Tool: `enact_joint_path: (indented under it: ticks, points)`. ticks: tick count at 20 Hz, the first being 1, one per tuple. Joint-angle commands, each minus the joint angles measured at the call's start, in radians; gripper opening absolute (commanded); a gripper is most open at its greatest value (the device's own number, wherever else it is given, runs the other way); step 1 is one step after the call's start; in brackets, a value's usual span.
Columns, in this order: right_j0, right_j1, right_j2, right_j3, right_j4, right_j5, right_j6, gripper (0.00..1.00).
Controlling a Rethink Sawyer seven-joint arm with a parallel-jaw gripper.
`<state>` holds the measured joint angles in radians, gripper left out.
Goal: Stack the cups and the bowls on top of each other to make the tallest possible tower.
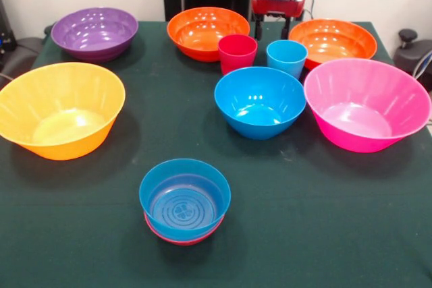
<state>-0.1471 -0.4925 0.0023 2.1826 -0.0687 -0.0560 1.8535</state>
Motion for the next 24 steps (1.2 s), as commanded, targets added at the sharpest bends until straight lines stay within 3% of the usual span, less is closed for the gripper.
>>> enact_joint_path:
  ticks: [1,14,18,24]
  points:
    - [-0.014,0.065,0.074,-0.118,-0.020,-0.056,0.121,1.00]
    - [-0.008,-0.069,0.086,0.008,-0.018,0.003,0.144,1.00]
    - [-0.030,-0.082,0.099,-0.002,-0.012,0.041,0.131,1.00]
    - [-0.057,-0.038,0.109,-0.107,0.014,0.114,0.093,1.00]
